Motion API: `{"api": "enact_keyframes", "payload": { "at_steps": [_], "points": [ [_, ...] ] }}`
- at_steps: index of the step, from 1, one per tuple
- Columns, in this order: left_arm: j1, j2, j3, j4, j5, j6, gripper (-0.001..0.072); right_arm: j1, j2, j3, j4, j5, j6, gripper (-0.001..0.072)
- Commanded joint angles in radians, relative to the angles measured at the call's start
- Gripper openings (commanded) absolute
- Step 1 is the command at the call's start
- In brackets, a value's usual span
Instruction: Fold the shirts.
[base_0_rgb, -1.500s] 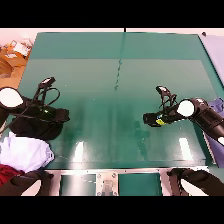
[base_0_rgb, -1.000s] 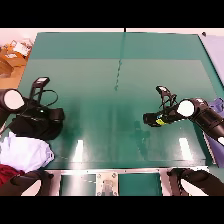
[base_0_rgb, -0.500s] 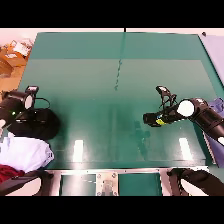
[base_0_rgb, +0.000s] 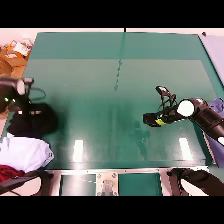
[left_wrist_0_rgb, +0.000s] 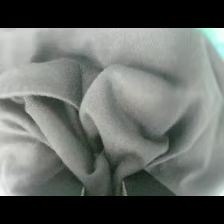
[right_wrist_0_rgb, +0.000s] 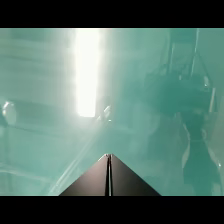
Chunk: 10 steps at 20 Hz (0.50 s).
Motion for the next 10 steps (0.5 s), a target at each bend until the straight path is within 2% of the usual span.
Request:
{"api": "enact_keyframes", "payload": {
  "at_steps": [1,5,10],
  "points": [
    [-0.122,0.087,0.271,-0.096,-0.098,0.053,0.0030,0.001,-0.001,0.000,0.054,0.015,0.000,0.0023],
    [-0.374,0.150,0.552,-0.188,-0.112,0.051,0.0030,-0.021,-0.001,0.023,0.066,0.050,-0.001,0.0023],
    [-0.621,0.087,0.559,-0.360,-0.013,0.053,0.0031,-0.151,0.000,0.127,0.063,0.168,-0.036,0.0022]
  ]
}}
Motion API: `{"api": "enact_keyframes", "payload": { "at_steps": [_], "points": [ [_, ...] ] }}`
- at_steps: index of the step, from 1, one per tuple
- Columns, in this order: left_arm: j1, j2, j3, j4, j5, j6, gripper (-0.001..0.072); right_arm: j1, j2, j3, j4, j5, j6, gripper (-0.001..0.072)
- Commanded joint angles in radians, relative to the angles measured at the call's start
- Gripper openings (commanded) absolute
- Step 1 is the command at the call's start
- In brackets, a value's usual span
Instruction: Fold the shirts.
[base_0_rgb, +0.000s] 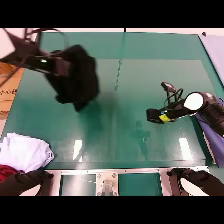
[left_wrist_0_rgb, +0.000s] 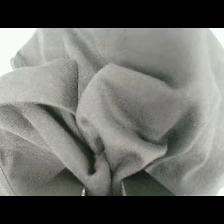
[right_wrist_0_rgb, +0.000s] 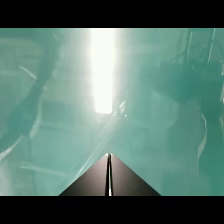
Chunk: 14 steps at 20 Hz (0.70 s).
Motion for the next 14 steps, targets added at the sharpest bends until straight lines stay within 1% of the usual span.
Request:
{"api": "enact_keyframes", "payload": {
  "at_steps": [1,2,3,4,5,7,8,9,10,12,14],
  "points": [
    [-0.158,-0.061,0.006,-0.143,0.062,0.004,0.0032,-0.089,0.000,0.069,0.005,0.075,-0.044,0.0023],
    [-0.182,-0.095,-0.022,-0.173,0.078,0.003,0.0034,-0.111,0.000,0.085,0.005,0.080,-0.046,0.0023],
    [-0.202,-0.134,-0.055,-0.210,0.097,0.011,0.0202,-0.127,0.000,0.095,0.005,0.082,-0.046,0.0024],
    [-0.212,-0.173,-0.083,-0.239,0.111,0.013,0.0593,-0.139,0.000,0.097,0.005,0.082,-0.046,0.0024],
    [-0.212,-0.209,-0.094,-0.246,0.104,0.023,0.0713,-0.146,-0.001,0.095,0.004,0.085,-0.046,0.0023],
    [-0.185,-0.254,-0.093,-0.224,0.064,0.082,0.0707,-0.157,-0.001,0.095,0.005,0.094,-0.046,0.0024],
    [-0.152,-0.257,-0.091,-0.219,0.042,0.101,0.0707,-0.161,-0.002,0.095,0.004,0.097,-0.051,0.0068],
    [-0.113,-0.256,-0.086,-0.219,0.008,0.109,0.0707,-0.166,-0.005,0.095,0.004,0.096,-0.073,0.0219],
    [-0.068,-0.256,-0.083,-0.219,-0.045,0.111,0.0707,-0.176,-0.014,0.095,0.004,0.097,-0.103,0.0298],
    [0.026,-0.256,-0.097,-0.220,-0.156,0.117,0.0706,-0.201,-0.034,0.073,0.005,0.083,-0.105,0.0291],
    [0.092,-0.246,-0.178,-0.248,-0.161,0.116,0.0707,-0.210,-0.071,0.033,0.013,-0.004,-0.106,0.0288]
  ]
}}
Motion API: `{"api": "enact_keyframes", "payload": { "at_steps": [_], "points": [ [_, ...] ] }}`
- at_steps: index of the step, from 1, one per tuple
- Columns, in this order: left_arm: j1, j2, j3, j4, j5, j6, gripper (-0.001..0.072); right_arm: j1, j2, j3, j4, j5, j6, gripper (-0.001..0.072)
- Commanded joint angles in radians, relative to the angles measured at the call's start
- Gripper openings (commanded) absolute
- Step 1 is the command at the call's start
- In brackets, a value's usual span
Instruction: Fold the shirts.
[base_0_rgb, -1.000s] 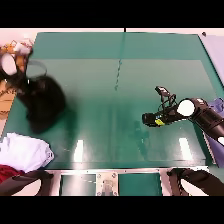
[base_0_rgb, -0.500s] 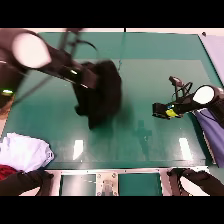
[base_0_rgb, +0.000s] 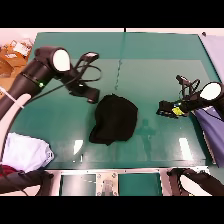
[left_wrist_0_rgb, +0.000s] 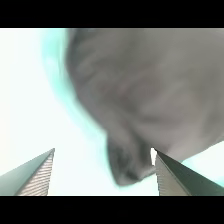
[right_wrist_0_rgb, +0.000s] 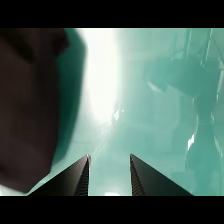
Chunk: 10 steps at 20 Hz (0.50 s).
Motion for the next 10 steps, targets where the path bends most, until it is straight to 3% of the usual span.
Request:
{"api": "enact_keyframes", "payload": {
  "at_steps": [1,6,8,10],
  "points": [
    [0.109,-0.001,-0.122,-0.068,-0.057,0.014,0.0706,-0.020,-0.064,-0.046,0.021,-0.111,-0.016,0.0288],
    [0.109,-0.042,-0.382,-0.329,0.378,0.068,0.0706,-0.018,-0.306,-0.049,0.329,-0.281,-0.176,0.0260],
    [0.109,-0.092,-0.393,-0.469,0.473,0.129,0.0706,-0.007,-0.396,-0.046,0.458,-0.321,-0.256,0.0260],
    [0.109,-0.144,-0.393,-0.650,0.513,0.243,0.0707,0.014,-0.469,-0.032,0.568,-0.331,-0.337,0.0260]
  ]
}}
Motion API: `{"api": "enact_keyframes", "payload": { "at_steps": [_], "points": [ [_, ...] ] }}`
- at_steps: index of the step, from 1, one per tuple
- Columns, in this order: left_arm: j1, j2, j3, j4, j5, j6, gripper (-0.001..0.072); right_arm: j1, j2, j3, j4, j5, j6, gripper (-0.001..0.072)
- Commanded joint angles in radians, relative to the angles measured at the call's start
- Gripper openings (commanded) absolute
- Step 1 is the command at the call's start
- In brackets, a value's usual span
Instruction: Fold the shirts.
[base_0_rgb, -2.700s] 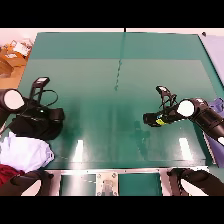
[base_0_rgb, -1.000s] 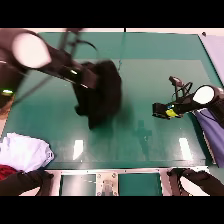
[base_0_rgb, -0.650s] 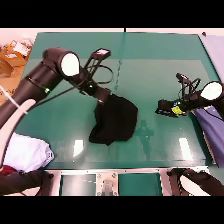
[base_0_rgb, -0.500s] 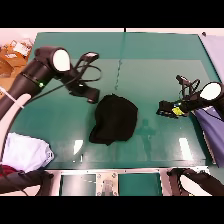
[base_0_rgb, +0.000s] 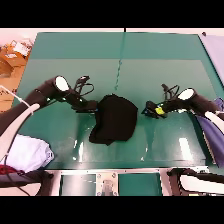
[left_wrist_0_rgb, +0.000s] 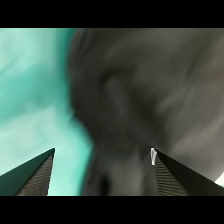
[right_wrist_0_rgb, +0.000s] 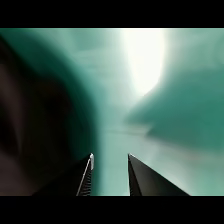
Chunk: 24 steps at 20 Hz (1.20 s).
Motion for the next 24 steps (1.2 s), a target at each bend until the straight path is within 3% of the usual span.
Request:
{"api": "enact_keyframes", "payload": {
  "at_steps": [1,4,5,6,7,8,15,19,24],
  "points": [
    [0.005,-0.079,-0.035,-0.312,0.142,0.166,0.0706,0.028,-0.136,0.016,0.237,-0.062,-0.154,0.0260],
    [0.005,-0.116,-0.035,-0.352,0.145,0.201,0.0705,0.053,-0.184,0.047,0.276,-0.111,-0.169,0.0258],
    [0.005,-0.119,-0.035,-0.349,0.144,0.212,0.0680,0.055,-0.195,0.058,0.278,-0.113,-0.174,0.0211],
    [0.007,-0.118,-0.035,-0.326,0.143,0.211,0.0436,0.058,-0.203,0.067,0.278,-0.108,-0.196,0.0093],
    [0.016,-0.118,-0.035,-0.301,0.133,0.212,0.0103,0.059,-0.203,0.068,0.275,-0.108,-0.224,0.0024],
    [0.033,-0.118,-0.032,-0.273,0.116,0.210,0.0041,0.056,-0.203,0.070,0.269,-0.108,-0.235,0.0023],
    [0.247,-0.079,-0.025,-0.109,-0.060,0.168,0.0032,-0.131,-0.201,0.074,0.233,-0.069,-0.236,0.0021],
    [0.312,-0.058,-0.024,-0.106,-0.085,0.169,0.0032,-0.215,-0.201,0.113,0.233,0.002,-0.238,0.0021],
    [0.315,0.004,0.122,-0.146,-0.106,0.179,0.0032,-0.224,-0.180,0.352,0.234,0.238,-0.239,0.0021]
  ]
}}
